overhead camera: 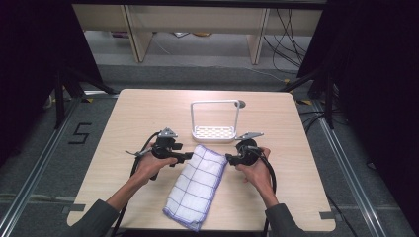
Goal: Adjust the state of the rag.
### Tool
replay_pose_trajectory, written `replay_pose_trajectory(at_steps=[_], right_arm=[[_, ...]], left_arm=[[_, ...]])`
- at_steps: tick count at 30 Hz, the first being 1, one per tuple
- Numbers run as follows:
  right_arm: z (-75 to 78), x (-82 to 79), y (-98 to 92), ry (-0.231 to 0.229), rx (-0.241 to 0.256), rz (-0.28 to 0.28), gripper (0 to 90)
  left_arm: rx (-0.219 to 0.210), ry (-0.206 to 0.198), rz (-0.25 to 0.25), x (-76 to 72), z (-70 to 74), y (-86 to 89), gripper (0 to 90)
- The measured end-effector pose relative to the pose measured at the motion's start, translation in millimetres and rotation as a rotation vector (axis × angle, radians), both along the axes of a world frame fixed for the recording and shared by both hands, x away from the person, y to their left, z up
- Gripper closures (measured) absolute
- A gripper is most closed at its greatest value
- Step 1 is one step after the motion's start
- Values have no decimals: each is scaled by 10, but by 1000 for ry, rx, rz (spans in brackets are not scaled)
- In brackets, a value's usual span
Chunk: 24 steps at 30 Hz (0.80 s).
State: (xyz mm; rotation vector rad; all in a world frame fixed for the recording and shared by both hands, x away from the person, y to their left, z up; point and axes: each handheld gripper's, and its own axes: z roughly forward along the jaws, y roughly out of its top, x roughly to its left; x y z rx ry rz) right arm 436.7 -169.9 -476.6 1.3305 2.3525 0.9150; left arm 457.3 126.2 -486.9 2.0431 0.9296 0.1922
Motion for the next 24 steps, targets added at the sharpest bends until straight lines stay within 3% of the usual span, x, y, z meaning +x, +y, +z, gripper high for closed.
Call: replay_pose_trajectory(at_steps=[4, 6, 7, 11, 17, 18, 19, 20, 22, 23, 24], right_arm=[[-6, 6, 2, -13, -1, 9, 416], [3, 0, 12, 3, 1, 10, 412], [2, 0, 21, 4, 2, 8, 410], [-40, -3, 73, 5, 17, 2, 404], [-41, 2, 71, 32, 11, 8, 399], [-57, 12, 64, 8, 21, 10, 399], [-57, 7, 63, 2, 20, 2, 399], [-49, 4, 57, 12, 20, -2, 399], [-38, 6, 46, 17, 14, 0, 399], [-43, 12, 44, 2, 13, 4, 398], [-41, 8, 51, 14, 15, 2, 397]], left_arm=[[-24, 22, 8, 81, -41, -107, 355], [1, 27, -16, 112, -42, -119, 348], [-25, 33, -4, 122, -53, -153, 347], [-26, 44, -5, 183, -64, -194, 342], [11, 41, -18, 262, -73, -203, 341], [-4, 42, -6, 268, -80, -211, 341], [13, 35, -9, 278, -80, -194, 341], [-6, 44, 3, 280, -87, -203, 341], [1, 43, 5, 286, -99, -199, 341], [33, 39, -8, 289, -103, -188, 341], [37, 33, -6, 289, -111, -191, 341]])
